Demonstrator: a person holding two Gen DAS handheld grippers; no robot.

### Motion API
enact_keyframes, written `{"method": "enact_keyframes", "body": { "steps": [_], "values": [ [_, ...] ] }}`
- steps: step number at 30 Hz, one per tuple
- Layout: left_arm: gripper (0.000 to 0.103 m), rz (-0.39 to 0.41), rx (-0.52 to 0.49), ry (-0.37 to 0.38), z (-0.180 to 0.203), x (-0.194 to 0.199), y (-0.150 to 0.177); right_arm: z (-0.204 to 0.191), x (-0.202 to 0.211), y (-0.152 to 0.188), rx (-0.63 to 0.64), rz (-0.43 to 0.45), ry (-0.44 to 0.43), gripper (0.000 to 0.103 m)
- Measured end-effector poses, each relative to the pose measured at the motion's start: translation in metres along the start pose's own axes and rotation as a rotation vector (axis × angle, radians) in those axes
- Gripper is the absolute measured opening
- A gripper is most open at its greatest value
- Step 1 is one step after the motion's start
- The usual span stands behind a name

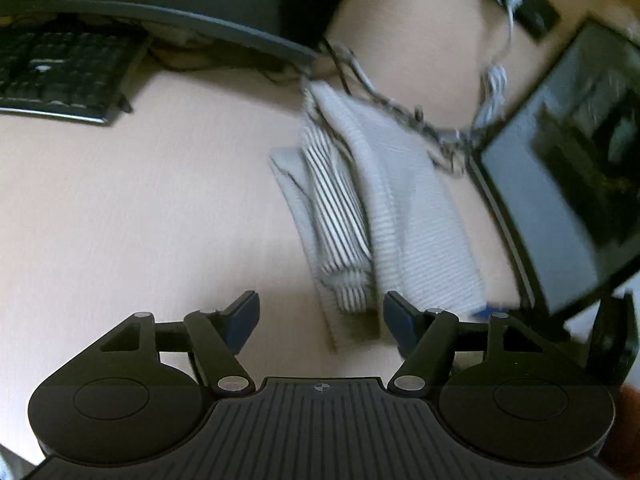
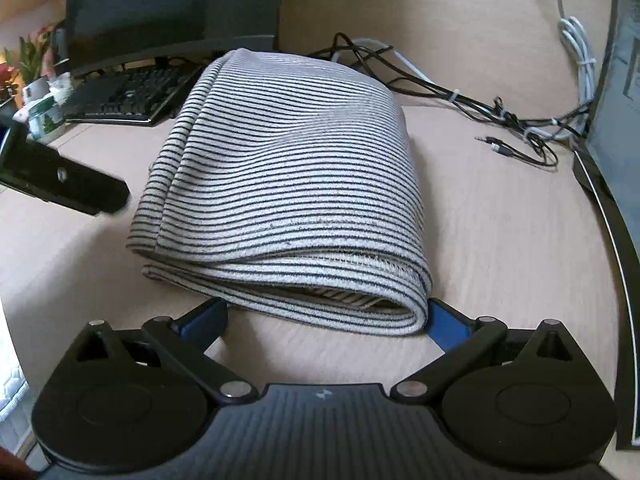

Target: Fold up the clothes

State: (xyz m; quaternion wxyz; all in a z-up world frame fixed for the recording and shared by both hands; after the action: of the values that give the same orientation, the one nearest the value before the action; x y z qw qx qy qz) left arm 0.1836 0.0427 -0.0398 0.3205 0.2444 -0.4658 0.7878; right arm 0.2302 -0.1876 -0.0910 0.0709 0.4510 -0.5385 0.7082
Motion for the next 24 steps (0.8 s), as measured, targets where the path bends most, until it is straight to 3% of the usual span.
{"method": "enact_keyframes", "body": {
  "steps": [3,5,7,9,12,13,14,15,17,20,24],
  "values": [
    [0.073,0.069,0.065,0.015,-0.021,0.013,-0.013,-0.012,0.02,-0.002,0.088,0.015,0.005,0.101],
    [0.073,0.091,0.102,0.063,-0.034,0.011,-0.02,-0.032,0.039,-0.005,0.226,0.091,0.037,0.101],
    [0.073,0.095,0.122,0.058,-0.039,0.002,-0.024,-0.056,0.052,-0.007,0.39,0.175,0.078,0.101],
    [0.071,0.079,0.164,0.074,-0.044,-0.004,-0.025,-0.072,0.043,-0.006,0.503,0.189,0.094,0.101],
    [0.071,0.052,0.177,0.108,-0.045,-0.008,-0.027,-0.088,0.022,-0.006,0.634,0.172,0.092,0.083],
    [0.071,0.057,0.152,0.091,-0.044,-0.007,-0.028,-0.093,0.016,-0.006,0.677,0.167,0.092,0.065],
    [0.072,0.068,0.141,0.081,-0.045,-0.007,-0.03,-0.091,0.015,-0.012,0.663,0.163,0.07,0.056],
    [0.072,0.079,0.133,0.071,-0.046,-0.006,-0.031,-0.079,0.02,-0.025,0.584,0.161,0.026,0.053],
    [0.072,0.105,0.171,0.061,-0.052,-0.003,-0.036,-0.057,0.032,-0.051,0.425,0.156,-0.061,0.033],
    [0.072,0.136,0.185,0.106,-0.049,0.002,-0.054,-0.031,0.045,-0.087,0.225,0.163,-0.158,0.024],
    [0.075,0.176,0.059,0.192,-0.02,0.011,-0.085,-0.045,0.025,-0.099,0.246,0.139,-0.263,0.01]
  ]
}}
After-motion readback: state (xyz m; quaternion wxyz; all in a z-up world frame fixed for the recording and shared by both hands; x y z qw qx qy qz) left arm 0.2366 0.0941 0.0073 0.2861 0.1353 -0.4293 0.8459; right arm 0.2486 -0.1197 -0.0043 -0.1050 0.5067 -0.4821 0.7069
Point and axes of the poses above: each gripper's, at about its wrist camera, not at the fingertips, and x roughly against the way its jaws point, z to its right, y to its underside, the point moved 3 cm from there along -x, roughly the way its jaws point, and after that the axes turned 2 degrees about y, right-handed, at the moved point
